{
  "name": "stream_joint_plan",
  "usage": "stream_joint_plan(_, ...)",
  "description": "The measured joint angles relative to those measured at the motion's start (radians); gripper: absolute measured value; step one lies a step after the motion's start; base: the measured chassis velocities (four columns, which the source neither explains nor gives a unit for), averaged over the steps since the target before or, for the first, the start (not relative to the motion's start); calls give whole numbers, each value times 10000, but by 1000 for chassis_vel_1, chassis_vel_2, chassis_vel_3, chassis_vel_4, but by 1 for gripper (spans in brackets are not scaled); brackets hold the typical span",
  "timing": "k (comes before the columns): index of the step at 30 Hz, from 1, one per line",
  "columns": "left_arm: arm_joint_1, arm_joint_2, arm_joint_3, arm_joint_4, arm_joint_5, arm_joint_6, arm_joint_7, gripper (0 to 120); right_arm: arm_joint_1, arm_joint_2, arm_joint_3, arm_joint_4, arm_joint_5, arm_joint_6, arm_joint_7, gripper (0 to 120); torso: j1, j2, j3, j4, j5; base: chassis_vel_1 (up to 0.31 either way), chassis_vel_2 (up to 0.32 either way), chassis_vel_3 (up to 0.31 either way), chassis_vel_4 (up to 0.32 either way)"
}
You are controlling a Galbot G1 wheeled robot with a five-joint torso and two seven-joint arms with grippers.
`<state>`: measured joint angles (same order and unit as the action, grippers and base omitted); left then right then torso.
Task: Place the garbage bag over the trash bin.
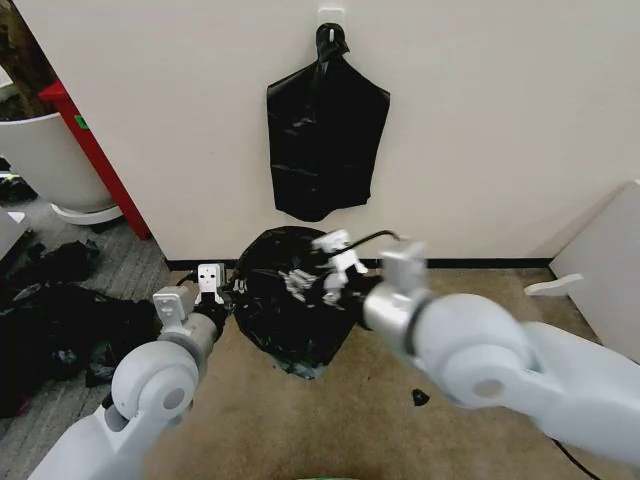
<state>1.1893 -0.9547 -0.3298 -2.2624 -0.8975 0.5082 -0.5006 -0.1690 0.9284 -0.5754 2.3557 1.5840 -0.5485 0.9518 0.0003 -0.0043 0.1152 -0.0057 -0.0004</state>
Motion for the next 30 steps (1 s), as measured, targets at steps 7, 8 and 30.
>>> stream_joint_plan(7, 412, -25, -105, -189, 964, -319, 609, 1, 313, 855, -673, -1067, 587, -246, 1500, 0, 0, 0, 0, -3, 0, 0, 0, 0, 0)
stream_joint_plan(8, 475, -33, -123, -224, 1061, -358, 679, 1, 305, 846, -696, -1222, 518, -268, 1503, 0, 0, 0, 0, -4, 0, 0, 0, 0, 0)
stream_joint_plan(30, 1029, -327, -95, -698, 2626, -988, 1421, 1, 525, 2196, -2215, -3372, -310, 433, 3594, 0, 0, 0, -1, -3, 3, 0, 0, 0, 0)
